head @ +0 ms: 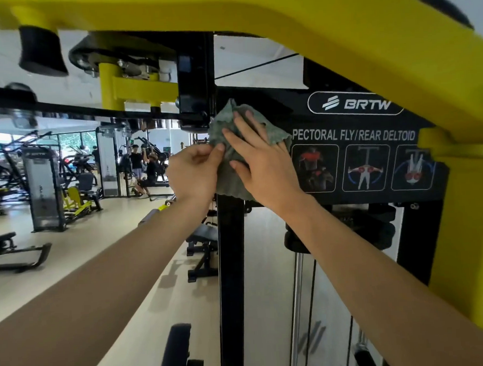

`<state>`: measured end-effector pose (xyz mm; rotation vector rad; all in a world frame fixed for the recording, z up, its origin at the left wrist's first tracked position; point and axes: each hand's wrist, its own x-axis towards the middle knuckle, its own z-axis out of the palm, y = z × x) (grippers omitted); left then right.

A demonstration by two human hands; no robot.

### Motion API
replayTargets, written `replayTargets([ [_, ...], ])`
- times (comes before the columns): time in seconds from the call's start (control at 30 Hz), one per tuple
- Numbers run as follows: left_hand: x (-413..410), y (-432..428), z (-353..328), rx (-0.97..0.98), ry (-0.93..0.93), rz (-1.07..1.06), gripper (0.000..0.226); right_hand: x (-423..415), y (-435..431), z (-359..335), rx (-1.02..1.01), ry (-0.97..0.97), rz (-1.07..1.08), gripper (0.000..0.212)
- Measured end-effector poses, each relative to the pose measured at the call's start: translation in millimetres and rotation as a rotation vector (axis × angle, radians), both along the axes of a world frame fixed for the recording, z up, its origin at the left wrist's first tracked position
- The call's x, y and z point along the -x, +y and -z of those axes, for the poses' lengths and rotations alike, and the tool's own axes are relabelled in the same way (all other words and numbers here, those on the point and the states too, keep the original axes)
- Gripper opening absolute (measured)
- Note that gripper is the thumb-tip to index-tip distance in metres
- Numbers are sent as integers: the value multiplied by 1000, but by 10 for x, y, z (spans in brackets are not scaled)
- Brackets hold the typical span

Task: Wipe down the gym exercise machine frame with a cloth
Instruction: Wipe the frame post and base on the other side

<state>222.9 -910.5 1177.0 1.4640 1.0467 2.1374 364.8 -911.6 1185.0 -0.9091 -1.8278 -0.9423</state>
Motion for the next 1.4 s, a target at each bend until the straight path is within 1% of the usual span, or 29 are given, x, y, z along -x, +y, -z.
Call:
replayTargets([
  [0.07,47,-21,168,41,18,43,15,-17,-49,229,11,51,-23,55],
  [0.17,123,-48,514,133,41,124,13,-31,-107,658,32,180,-83,47],
  [0.27,210,-54,889,217,69,192,14,2,-178,1139,104,320,-140,42],
  [0.4,291,-77,1311,318,103,275,14,75,-237,1660,326,551,-196,43],
  [0.47,310,-110,1484,360,112,318,13,121,-244,1841,484,645,-228,42],
  [0.53,324,-156,1639,416,82,378,13,180,-272,1969,661,725,-288,46],
  [0.6,339,-182,1792,469,51,428,15,212,-293,2079,761,767,-305,49],
  [0.67,355,-182,1947,520,57,457,17,202,-307,2184,818,771,-295,49],
  [0.77,361,-172,2147,570,28,516,24,140,-327,2349,910,794,-350,51],
  [0.87,363,-125,2364,597,63,493,40,96,-377,2525,1041,880,-393,44],
  [0.93,365,-130,2511,632,126,465,50,92,-391,2667,1102,919,-387,33],
  [0.97,365,-134,2593,642,146,461,52,89,-397,2746,1121,922,-359,27],
  [1.0,363,-137,2678,647,169,450,51,88,-396,2831,1138,911,-324,26],
  [1.07,372,-143,2840,648,258,405,46,89,-391,3018,1173,893,-262,30],
  [1.13,386,-126,2993,656,335,392,42,100,-388,3195,1205,926,-248,32],
  [1.3,374,-164,3305,730,394,400,35,206,-395,3571,1292,1144,-277,35],
  [1.4,281,-283,3483,753,399,335,20,257,-449,3749,1299,1303,-343,31],
])
